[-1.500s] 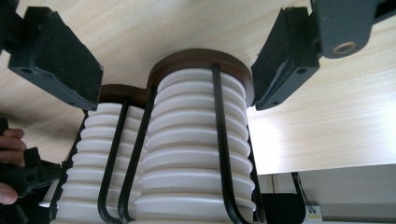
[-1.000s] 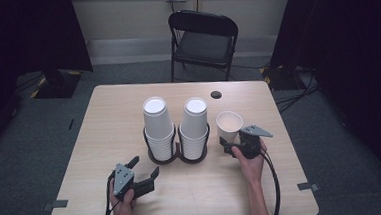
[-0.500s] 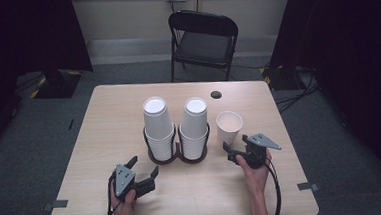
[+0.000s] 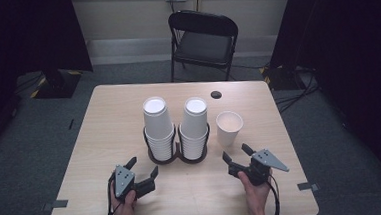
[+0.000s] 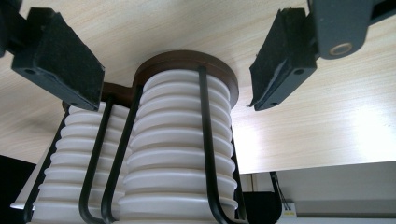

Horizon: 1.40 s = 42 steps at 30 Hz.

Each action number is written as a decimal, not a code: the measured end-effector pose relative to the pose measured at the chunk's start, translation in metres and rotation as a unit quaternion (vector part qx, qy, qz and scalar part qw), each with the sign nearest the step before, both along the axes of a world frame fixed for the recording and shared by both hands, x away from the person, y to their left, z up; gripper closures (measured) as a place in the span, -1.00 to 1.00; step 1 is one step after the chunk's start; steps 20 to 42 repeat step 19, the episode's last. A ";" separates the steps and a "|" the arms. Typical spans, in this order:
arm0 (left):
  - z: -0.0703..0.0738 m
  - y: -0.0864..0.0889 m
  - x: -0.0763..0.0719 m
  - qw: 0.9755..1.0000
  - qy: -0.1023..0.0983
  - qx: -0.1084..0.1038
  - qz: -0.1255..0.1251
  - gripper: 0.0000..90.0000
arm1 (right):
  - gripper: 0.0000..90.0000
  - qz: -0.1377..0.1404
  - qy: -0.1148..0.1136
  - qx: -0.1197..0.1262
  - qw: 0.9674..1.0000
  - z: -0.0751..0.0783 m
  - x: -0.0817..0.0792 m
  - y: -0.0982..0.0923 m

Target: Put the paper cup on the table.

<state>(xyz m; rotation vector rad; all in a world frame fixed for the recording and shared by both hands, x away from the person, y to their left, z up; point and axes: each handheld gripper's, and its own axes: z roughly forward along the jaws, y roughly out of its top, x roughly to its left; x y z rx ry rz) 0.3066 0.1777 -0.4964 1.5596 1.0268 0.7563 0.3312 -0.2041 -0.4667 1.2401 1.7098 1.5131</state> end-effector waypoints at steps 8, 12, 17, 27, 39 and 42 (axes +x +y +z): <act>0.000 -0.001 -0.003 1.000 -0.008 0.003 0.010 -0.63 | -0.71 0.019 -0.012 -0.013 1.000 -0.011 -0.015 0.030; 0.000 -0.001 -0.004 1.000 -0.011 0.000 0.023 -0.65 | -0.70 0.030 -0.017 -0.018 0.999 -0.019 -0.017 0.039; -0.001 0.001 -0.003 0.999 -0.008 -0.014 0.029 -0.66 | -0.70 0.033 -0.017 -0.033 0.999 -0.029 -0.019 0.047; -0.001 0.001 -0.004 0.999 -0.010 -0.014 0.029 -0.65 | -0.70 0.033 -0.021 -0.035 0.999 -0.029 -0.019 0.048; -0.001 0.001 -0.004 0.999 -0.010 -0.014 0.029 -0.65 | -0.70 0.033 -0.021 -0.035 0.999 -0.029 -0.019 0.048; -0.001 0.001 -0.004 0.999 -0.010 -0.014 0.029 -0.65 | -0.70 0.033 -0.021 -0.035 0.999 -0.029 -0.019 0.048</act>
